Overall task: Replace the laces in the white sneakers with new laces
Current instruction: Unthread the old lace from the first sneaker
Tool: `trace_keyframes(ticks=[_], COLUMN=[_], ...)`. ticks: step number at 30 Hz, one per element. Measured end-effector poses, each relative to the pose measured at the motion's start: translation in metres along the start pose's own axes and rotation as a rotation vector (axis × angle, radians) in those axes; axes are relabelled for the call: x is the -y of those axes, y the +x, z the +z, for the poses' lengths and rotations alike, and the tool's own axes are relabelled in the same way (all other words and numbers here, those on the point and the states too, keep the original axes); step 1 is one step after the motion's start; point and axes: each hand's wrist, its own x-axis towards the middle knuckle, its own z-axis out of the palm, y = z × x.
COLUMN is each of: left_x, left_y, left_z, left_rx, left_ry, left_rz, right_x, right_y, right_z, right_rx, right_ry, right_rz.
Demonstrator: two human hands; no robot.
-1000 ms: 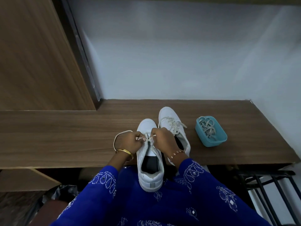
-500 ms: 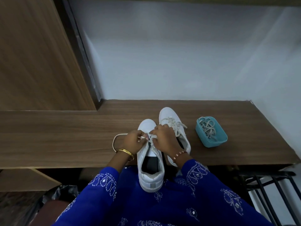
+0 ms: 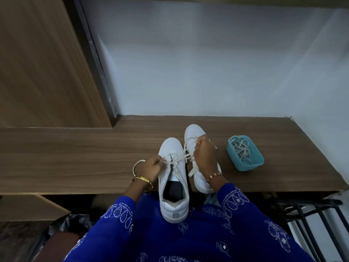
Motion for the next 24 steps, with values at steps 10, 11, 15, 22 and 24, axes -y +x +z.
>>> trace_keyframes(ticks=[10, 11, 15, 22, 24], left_x=[0.008, 0.009, 0.016, 0.015, 0.015], left_y=[0.009, 0.008, 0.011, 0.009, 0.009], left_z=[0.0, 0.001, 0.003, 0.002, 0.003], left_rx=[-0.02, -0.025, -0.024, -0.017, -0.014], left_ry=[0.107, 0.102, 0.044, -0.106, -0.154], left_rz=[-0.021, -0.024, -0.047, -0.063, -0.05], right_x=[0.01, 0.011, 0.013, 0.016, 0.014], right_y=[-0.015, -0.016, -0.012, -0.009, 0.002], right_z=[0.025, 0.027, 0.023, 0.009, -0.005], right_rx=[0.38, 0.398, 0.332, 0.227, 0.062], right_ry=[-0.529, -0.568, -0.647, -0.644, -0.592], right_rz=[-0.559, -0.56, -0.549, -0.448, -0.298])
